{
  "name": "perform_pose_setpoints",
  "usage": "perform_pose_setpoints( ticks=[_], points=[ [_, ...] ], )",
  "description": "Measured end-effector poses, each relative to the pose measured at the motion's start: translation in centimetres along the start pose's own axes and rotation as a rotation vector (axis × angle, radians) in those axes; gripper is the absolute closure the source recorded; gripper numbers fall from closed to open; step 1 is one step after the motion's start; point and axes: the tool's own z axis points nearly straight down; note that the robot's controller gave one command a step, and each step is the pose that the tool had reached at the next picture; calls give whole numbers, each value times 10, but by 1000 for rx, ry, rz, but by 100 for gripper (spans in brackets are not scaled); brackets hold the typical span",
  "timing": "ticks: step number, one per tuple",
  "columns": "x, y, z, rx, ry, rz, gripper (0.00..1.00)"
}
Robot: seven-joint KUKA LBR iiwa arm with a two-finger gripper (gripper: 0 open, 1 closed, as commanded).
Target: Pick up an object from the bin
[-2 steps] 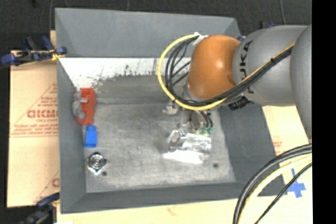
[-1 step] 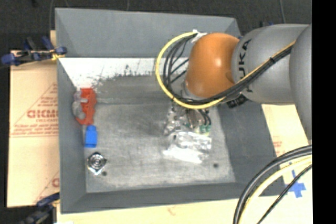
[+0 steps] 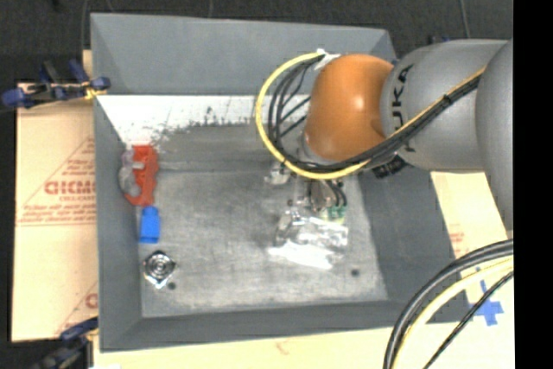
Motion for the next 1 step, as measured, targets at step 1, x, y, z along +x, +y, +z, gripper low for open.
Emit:
perform_pose_setpoints(
  ticks=[1],
  points=[
    [-70,5,-24,4,-10,-65,0]
  ],
)
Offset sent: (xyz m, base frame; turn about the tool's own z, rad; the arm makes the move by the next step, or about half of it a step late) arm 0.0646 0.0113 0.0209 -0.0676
